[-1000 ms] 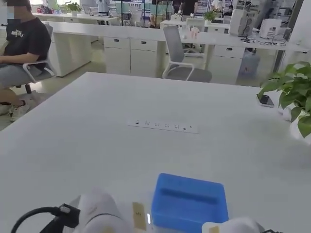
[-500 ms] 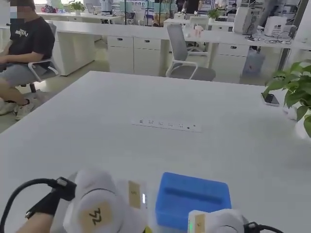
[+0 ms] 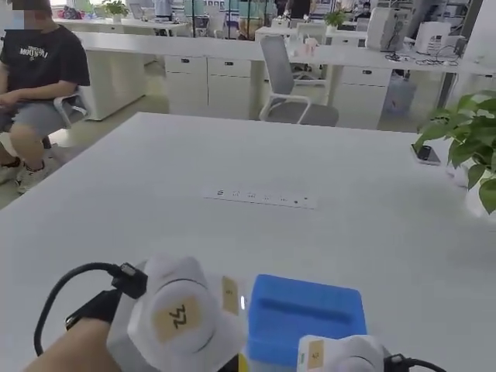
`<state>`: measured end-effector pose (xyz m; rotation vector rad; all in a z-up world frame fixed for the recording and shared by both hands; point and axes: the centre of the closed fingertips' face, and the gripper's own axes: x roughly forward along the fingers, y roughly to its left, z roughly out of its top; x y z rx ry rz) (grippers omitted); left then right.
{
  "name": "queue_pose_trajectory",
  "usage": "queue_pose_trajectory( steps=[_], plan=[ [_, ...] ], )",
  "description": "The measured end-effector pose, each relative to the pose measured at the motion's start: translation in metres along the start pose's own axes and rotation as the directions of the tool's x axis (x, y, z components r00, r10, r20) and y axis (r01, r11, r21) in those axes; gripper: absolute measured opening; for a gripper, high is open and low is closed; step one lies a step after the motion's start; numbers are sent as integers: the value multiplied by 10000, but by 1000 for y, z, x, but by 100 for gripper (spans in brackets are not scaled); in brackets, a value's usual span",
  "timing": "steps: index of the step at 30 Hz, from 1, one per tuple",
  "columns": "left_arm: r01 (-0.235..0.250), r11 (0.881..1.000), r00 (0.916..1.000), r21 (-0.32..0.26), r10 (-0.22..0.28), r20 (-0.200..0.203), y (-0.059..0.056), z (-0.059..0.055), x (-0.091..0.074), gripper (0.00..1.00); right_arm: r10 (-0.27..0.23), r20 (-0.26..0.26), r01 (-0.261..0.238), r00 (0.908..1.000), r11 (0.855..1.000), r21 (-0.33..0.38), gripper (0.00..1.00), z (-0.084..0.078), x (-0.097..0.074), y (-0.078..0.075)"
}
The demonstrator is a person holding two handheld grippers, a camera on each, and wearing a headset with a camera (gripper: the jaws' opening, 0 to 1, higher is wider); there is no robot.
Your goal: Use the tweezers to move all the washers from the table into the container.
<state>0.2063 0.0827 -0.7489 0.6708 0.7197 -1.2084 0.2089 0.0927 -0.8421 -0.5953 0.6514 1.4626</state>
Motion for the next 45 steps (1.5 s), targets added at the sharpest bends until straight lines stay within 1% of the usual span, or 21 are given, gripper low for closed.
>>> queue_pose_trajectory(
  steps=[5, 8, 14, 18, 23, 24, 28, 30, 32, 33, 34, 36, 37, 38, 39, 40, 41, 42, 43, 44, 45],
  plan=[
    [-10, 10000, 10000, 95, 11, -33, 2, 0, 1, 0, -81, 171, 79, 9998, 9999, 134, 7, 1, 2, -3],
    [22, 10000, 10000, 74, -22, -70, 3, 0, 1, 0, -66, 348, 51, 9994, 9991, 429, 8, 2, 2, -4],
    [77, 9995, 9997, 292, -71, -212, 3, 0, 1, 0, -108, 528, 83, 9985, 9989, 471, 8, 6, 1, -4],
    [222, 9995, 9997, 224, -219, -133, 4, 1, 4, 0, -23, 512, -12, 9987, 9977, 676, 10, 4, 3, -4],
    [523, 9976, 9982, 454, -510, -303, 4, -1, 3, 0, 80, 570, -120, 9983, 9974, 709, 17, 7, -1, 1],
    [684, 9953, 9972, 687, -660, -354, 3, -1, 3, 0, -19, 702, -28, 9975, 9978, 660, 18, 11, -4, 1],
    [1074, 9891, 9937, 1007, -1037, -412, 4, 1, 5, 0, -272, 1083, 211, 9937, 9981, 570, 21, 26, -14, -2],
    [1170, 9865, 9927, 1147, -1128, -424, 6, 4, 7, 0, -310, 1290, 232, 9912, 9979, 612, 19, 33, -18, -5],
    [1212, 9862, 9923, 1131, -1172, -412, 9, 7, 11, 0, -409, 1183, 342, 9921, 9977, 577, 15, 34, -18, -9],
    [1244, 9859, 9918, 1117, -1203, -435, 9, 7, 13, 0, -465, 1008, 433, 9938, 9985, 341, 10, 31, -19, -12],
    [1170, 9865, 9926, 1143, -1125, -446, 10, 7, 14, 0, -408, 1044, 363, 9937, 9983, 446, 9, 31, -19, -11],
    [1087, 9888, 9936, 1022, -1048, -430, 13, 7, 16, 0, -255, 1000, 182, 9947, 9971, 733, 5, 29, -18, -10],
    [1065, 9896, 9940, 963, -1036, -342, 13, 8, 16, 0, -172, 973, 98, 9951, 9971, 755, 5, 28, -17, -9],
    [854, 9942, 9963, 651, -853, -54, 15, 11, 17, 0, -277, 957, 209, 9950, 9972, 720, 4, 28, -17, -11],
    [793, 9952, 9968, 577, -796, 29, 16, 11, 17, 0, -322, 947, 243, 9950, 9962, 841, 4, 27, -17, -11],
    [841, 9961, 9961, 279, -848, 246, 14, 11, 18, 4, -341, 922, 257, 9952, 9956, 905, 4, 27, -17, -13],
    [833, 9965, 9959, 45, -834, 359, 13, 10, 19, 11, -358, 916, 274, 9952, 9954, 915, 4, 27, -17, -14],
    [630, 9977, 9971, -235, -619, 431, 15, 7, 19, 15, -336, 917, 245, 9952, 9949, 981, 4, 27, -17, -15],
    [466, 9981, 9975, -402, -444, 550, 16, 6, 20, 17, -325, 925, 227, 9952, 9942, 1051, 4, 28, -17, -15],
    [451, 9974, 9967, -561, -412, 693, 15, 4, 19, 18, -318, 937, 215, 9951, 9939, 1084, 3, 28, -16, -15],
    [436, 9936, 9949, -1038, -338, 949, 13, 3, 18, 18, -273, 947, 160, 9951, 9929, 1175, 3, 28, -17, -14]
  ],
)
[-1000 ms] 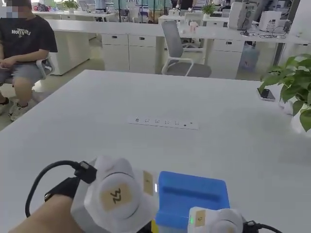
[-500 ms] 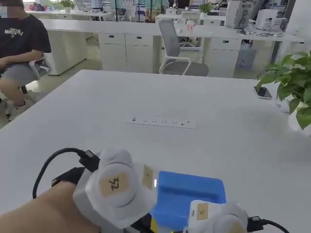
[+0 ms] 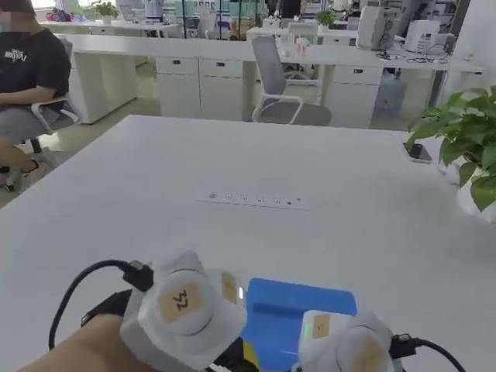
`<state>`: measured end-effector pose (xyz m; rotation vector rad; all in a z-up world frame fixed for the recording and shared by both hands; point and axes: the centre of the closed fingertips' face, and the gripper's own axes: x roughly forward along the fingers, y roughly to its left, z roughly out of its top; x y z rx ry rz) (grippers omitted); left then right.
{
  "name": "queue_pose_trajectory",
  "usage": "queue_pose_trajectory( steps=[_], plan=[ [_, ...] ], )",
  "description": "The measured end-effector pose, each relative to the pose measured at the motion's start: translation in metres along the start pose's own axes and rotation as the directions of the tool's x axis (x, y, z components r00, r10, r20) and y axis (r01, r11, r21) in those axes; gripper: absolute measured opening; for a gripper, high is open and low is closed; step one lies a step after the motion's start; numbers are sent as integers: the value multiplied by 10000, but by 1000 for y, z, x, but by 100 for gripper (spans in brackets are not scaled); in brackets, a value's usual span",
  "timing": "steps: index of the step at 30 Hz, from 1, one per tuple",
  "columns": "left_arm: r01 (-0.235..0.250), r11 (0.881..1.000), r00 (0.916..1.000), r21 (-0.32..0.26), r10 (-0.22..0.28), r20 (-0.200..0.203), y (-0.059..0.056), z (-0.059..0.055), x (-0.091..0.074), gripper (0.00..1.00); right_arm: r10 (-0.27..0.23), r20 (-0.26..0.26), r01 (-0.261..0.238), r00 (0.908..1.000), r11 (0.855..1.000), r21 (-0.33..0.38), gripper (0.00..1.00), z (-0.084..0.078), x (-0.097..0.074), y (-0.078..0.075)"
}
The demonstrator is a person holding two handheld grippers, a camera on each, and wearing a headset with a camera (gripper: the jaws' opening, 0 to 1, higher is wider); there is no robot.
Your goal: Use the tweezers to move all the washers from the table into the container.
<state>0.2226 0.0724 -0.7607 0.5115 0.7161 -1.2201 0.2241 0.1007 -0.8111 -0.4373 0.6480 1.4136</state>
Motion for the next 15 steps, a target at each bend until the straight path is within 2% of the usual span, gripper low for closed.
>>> queue_pose_trajectory(
  steps=[2, 3, 4, 7, 8, 10, 13, 15],
  plan=[
    [-111, 9980, 9985, -622, 143, 523, -2, 0, -2, 23, -28, 2, 28, 10000, 10000, 95, 3, 0, 0, 0],
    [-156, 9938, 9954, -1098, 259, 923, -4, 0, -4, 26, -33, 8, 33, 10000, 9999, 121, 3, 0, 0, -1],
    [-173, 9891, 9911, -1463, 363, 1283, -6, 0, -6, 30, -33, 22, 33, 10000, 9998, 182, 3, 0, -1, -1],
    [-360, 9755, 9764, -2170, 807, 2005, -9, -1, -12, 38, -79, 134, 72, 9999, 9985, 534, 3, -2, -3, -4],
    [-430, 9690, 9693, -2432, 994, 2247, -10, 0, -15, 41, -117, 193, 103, 9997, 9975, 700, 3, -2, -3, -5],
    [-624, 9510, 9469, -3027, 1523, 2833, -14, 0, -20, 50, -195, 358, 154, 9992, 9937, 1108, 2, -3, -5, -8],
    [-1031, 9362, 9259, -3360, 2138, 3114, -18, -2, -23, 64, -268, 530, 174, 9982, 9853, 1702, 2, -4, -7, -11],
    [-1276, 9210, 9038, -3682, 2609, 3394, -20, 0, -24, 71, -288, 649, 147, 9975, 9781, 2076, 2, -4, -9, -12]
  ],
)
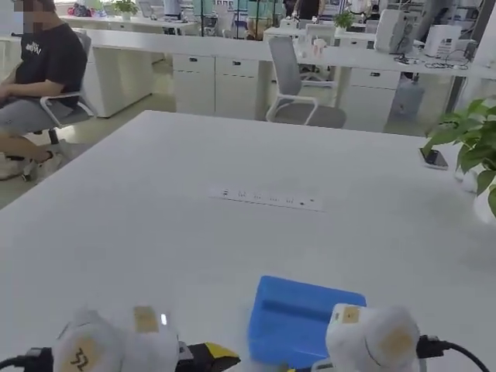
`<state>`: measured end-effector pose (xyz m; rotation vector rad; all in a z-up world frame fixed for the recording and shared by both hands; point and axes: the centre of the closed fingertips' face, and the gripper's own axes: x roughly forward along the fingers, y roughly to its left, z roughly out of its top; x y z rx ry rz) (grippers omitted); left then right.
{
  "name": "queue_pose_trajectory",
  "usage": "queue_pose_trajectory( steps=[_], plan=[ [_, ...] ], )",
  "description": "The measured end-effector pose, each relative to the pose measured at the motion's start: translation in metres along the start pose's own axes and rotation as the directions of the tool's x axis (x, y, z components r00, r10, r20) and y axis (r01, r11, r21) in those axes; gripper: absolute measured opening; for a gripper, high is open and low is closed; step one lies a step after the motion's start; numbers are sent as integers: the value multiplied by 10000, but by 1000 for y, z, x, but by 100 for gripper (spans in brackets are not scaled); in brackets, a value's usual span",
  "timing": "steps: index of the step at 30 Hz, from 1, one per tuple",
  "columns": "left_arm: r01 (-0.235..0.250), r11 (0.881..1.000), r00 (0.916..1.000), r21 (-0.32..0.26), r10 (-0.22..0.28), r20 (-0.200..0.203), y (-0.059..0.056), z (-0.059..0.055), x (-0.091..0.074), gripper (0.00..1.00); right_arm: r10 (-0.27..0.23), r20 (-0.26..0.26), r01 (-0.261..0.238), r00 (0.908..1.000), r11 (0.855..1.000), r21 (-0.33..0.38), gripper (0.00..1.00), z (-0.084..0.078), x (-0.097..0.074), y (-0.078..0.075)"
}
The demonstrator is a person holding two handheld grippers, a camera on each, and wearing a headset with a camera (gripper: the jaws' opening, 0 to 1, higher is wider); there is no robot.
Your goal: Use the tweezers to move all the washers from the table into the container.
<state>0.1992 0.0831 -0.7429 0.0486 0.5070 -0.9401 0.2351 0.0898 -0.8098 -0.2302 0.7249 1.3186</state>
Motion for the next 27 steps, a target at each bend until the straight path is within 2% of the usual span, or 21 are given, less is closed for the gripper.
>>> queue_pose_trajectory(
  steps=[3, 5, 6, 7, 8, 10, 11, 14, 18, 19, 20, 21, 22, 23, 24, 25, 26, 27],
  plan=[
    [-495, 9981, 9970, -356, 515, 570, 0, 1, -3, 84, 10, 236, -18, 9997, 9994, 338, 3, 2, -7, -2],
    [-1026, 9929, 9903, -609, 1077, 873, 4, 3, -6, 94, 23, 468, -52, 9989, 9980, 624, 3, 6, -14, -2],
    [-1391, 9863, 9808, -886, 1496, 1253, 7, 7, -10, 97, -29, 574, -13, 9983, 9974, 720, 3, 8, -18, -3],
    [-1545, 9823, 9736, -1056, 1695, 1528, 8, 10, -13, 99, -133, 789, 58, 9968, 9955, 944, 3, 11, -24, -6],
    [-1677, 9783, 9620, -1219, 1894, 1966, 10, 14, -17, 99, -134, 918, 37, 9957, 9944, 1052, 3, 13, -27, -7],
    [-1785, 9722, 9442, -1515, 2126, 2518, 10, 21, -21, 99, -184, 1161, 47, 9931, 9930, 1177, 3, 18, -36, -8],
    [-1768, 9715, 9395, -1578, 2144, 2670, 10, 23, -22, 99, -238, 1208, 93, 9924, 9928, 1197, 3, 20, -42, -9],
    [-2157, 9651, 9291, -1486, 2497, 2728, 11, 22, -22, 99, -346, 1259, 210, 9914, 9940, 1078, 3, 25, -52, -10],
    [-2753, 9559, 9082, -1023, 2935, 2983, 11, 26, -18, 99, -710, 1388, 592, 9878, 9944, 877, 3, 35, -71, -19],
    [-2986, 9501, 9002, -902, 3117, 3041, 13, 26, -17, 99, -811, 1388, 696, 9870, 9939, 854, 3, 37, -75, -23],
    [-3080, 9477, 8992, -842, 3188, 2996, 13, 26, -15, 99, -962, 1423, 847, 9851, 9928, 846, 3, 39, -81, -28],
    [-3461, 9352, 8891, -745, 3523, 2921, 17, 24, -15, 99, -1075, 1445, 966, 9836, 9921, 802, 3, 41, -84, -32],
    [-3621, 9296, 8814, -681, 3653, 2996, 18, 24, -15, 99, -1268, 1525, 1140, 9801, 9894, 899, 3, 44, -89, -39],
    [-3641, 9284, 8779, -739, 3687, 3055, 17, 25, -14, 99, -1386, 1560, 1244, 9780, 9875, 971, 3, 45, -92, -44],
    [-3675, 9262, 8708, -848, 3747, 3184, 18, 25, -14, 99, -1615, 1635, 1446, 9732, 9833, 1109, 3, 48, -96, -52],
    [-3734, 9249, 8695, -712, 3757, 3207, 18, 26, -13, 99, -1739, 1694, 1548, 9701, 9806, 1201, 3, 49, -99, -57],
    [-4007, 9154, 8641, -378, 3913, 3165, 22, 26, -15, 99, -1817, 1703, 1615, 9685, 9788, 1260, 3, 50, -100, -62],
    [-4005, 9153, 8637, -426, 3926, 3161, 22, 26, -15, 99, -2018, 1693, 1778, 9647, 9731, 1467, 3, 50, -103, -70]
  ],
)
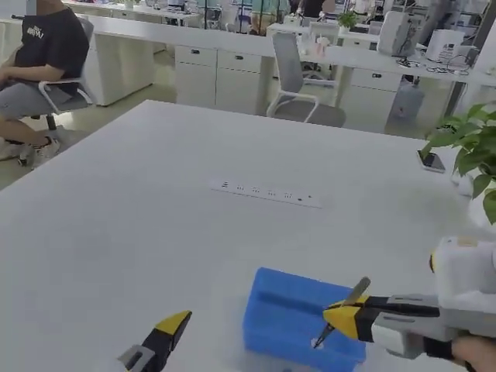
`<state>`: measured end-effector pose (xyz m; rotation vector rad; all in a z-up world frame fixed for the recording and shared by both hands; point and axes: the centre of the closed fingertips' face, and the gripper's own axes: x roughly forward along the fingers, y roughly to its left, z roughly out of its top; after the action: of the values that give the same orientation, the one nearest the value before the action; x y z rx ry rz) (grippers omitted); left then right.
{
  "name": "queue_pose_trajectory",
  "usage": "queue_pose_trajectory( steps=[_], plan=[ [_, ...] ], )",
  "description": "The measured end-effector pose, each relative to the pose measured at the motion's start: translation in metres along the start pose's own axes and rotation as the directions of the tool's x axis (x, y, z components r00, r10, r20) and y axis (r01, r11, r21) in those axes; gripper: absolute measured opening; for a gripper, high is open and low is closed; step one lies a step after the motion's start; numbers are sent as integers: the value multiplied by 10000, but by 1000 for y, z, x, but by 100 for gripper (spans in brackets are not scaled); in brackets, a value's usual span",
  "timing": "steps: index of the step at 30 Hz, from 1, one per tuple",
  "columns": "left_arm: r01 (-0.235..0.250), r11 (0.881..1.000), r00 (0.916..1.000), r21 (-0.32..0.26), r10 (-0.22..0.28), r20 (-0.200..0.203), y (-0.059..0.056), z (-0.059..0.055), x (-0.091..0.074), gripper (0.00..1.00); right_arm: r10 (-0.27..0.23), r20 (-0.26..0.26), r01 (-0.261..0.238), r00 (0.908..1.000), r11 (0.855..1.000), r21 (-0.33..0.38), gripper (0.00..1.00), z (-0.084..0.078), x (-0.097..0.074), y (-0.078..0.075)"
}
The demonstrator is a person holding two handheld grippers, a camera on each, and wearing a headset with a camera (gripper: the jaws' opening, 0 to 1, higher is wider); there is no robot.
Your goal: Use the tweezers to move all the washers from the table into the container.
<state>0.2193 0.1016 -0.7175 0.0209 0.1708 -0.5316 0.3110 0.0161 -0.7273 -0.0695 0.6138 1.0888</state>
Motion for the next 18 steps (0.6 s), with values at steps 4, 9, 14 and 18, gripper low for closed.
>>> queue_pose_trajectory(
  steps=[4, 9, 14, 18],
  plan=[
    [34, 9992, 9999, -388, -28, 157, 2, 0, 0, 99, -511, -110, 513, 9986, 9985, 188, 3, -1, 4, -21],
    [60, 9998, 10000, -177, -59, 52, 1, -3, 1, 99, -1216, -383, 1239, 9918, 9901, 657, 3, -11, 15, -49],
    [81, 9999, 9999, -102, -82, -115, 0, -5, 1, 99, -1434, -800, 1479, 9864, 9875, 539, 3, -18, 26, -59],
    [-30, 9999, 9995, 122, 34, -330, 2, -8, 1, 99, -1636, -1134, 1698, 9800, 9844, 468, 3, -25, 33, -65]
  ],
)
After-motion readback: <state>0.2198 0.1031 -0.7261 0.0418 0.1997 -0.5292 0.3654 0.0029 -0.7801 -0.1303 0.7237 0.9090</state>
